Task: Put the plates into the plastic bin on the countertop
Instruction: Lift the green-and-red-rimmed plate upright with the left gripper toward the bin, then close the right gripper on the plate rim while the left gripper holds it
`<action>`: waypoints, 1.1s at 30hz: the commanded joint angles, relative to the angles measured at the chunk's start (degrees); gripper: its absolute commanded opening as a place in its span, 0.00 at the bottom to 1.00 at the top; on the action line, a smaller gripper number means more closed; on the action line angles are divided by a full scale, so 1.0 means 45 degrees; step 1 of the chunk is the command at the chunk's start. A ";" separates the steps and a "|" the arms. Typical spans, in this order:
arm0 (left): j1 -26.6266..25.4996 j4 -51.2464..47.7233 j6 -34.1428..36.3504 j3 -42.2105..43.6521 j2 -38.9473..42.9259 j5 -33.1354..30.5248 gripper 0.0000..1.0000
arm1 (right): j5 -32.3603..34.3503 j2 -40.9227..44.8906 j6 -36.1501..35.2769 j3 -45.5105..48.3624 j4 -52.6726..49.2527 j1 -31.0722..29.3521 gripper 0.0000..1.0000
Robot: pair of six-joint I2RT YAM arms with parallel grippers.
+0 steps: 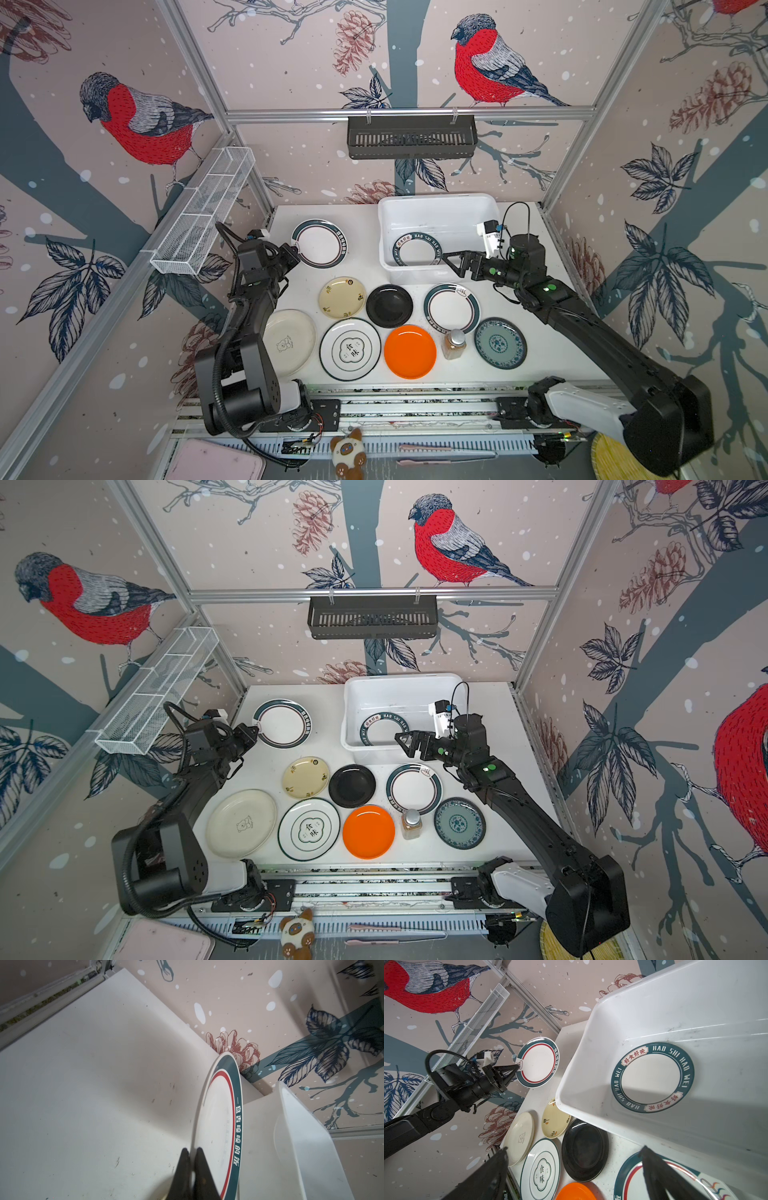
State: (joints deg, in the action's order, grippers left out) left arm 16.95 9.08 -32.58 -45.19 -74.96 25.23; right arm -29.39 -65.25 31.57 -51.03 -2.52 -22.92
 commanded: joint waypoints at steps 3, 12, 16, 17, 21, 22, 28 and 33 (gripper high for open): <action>-0.0581 0.1151 -0.0374 0.0055 0.1096 0.0629 0.00 | 0.0869 -0.0171 -0.0939 -0.0869 -0.1040 -0.0034 0.99; -0.2395 0.0849 -0.0319 -0.0422 0.1897 0.1145 0.00 | 0.1183 -0.0306 -0.0621 -0.1225 -0.0808 -0.0008 0.99; -0.3367 0.0331 -0.0112 -0.0661 0.2597 0.0865 0.00 | 0.1084 -0.0407 -0.0349 -0.1142 -0.0521 -0.0008 0.99; -0.3548 0.0343 -0.0140 -0.0641 0.2836 0.0852 0.00 | 0.1050 -0.0431 -0.0257 -0.1142 -0.0439 -0.0005 0.99; -0.4142 0.0407 -0.0057 -0.0733 0.3466 0.1129 0.00 | 0.0924 -0.0514 0.0270 -0.1213 0.0029 -0.0007 0.99; -0.4299 0.0376 -0.0009 -0.0802 0.3528 0.1231 0.00 | 0.0800 -0.0556 0.0372 -0.1272 0.0179 -0.0005 0.99; -0.5110 0.0978 -0.0329 -0.0869 0.3706 0.1810 0.00 | 0.0329 -0.0874 0.0920 -0.1467 0.1007 -0.0027 0.99; -0.5758 0.2165 -0.1013 -0.0520 0.3680 0.2166 0.00 | -0.0344 -0.1396 0.1295 -0.1859 0.1369 -0.0059 1.00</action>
State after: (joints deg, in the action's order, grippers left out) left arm -7.81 11.49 -34.70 -47.81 -58.48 32.88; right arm -28.32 -70.89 35.55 -58.50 -0.03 -22.98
